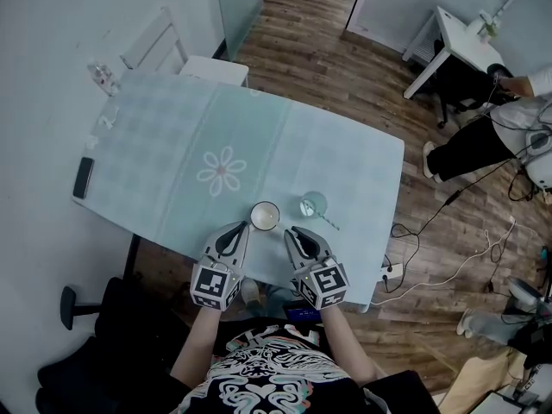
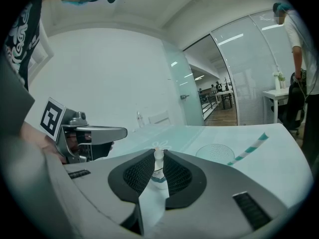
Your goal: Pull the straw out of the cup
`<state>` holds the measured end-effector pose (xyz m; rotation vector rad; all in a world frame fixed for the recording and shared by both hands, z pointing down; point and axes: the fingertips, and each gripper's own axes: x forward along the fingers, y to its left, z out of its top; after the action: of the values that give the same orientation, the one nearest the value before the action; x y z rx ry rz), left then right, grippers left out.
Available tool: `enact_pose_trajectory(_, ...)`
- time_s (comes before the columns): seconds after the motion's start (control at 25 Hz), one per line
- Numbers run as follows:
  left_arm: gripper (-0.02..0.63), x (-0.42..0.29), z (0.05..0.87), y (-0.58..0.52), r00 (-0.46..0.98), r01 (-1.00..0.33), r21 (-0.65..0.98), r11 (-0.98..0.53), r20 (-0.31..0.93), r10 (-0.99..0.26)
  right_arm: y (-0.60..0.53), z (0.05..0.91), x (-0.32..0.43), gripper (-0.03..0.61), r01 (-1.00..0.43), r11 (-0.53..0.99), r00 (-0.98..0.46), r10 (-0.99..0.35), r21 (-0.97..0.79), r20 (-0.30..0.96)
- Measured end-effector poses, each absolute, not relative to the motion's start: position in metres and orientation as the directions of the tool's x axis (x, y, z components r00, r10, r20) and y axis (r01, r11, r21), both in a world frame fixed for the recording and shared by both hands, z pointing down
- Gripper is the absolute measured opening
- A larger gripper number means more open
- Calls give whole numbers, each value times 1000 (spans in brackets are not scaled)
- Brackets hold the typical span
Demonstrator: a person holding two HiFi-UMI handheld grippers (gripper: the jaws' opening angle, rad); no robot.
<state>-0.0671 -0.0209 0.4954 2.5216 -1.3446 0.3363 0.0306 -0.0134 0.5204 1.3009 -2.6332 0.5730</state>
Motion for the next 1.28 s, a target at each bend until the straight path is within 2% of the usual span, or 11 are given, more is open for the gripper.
enact_pose_trajectory(1.28, 3, -61, 469, -33, 568, -823, 154, -547, 249, -784, -11, 481, 54, 66, -822, 479, -549, -809, -308, 209)
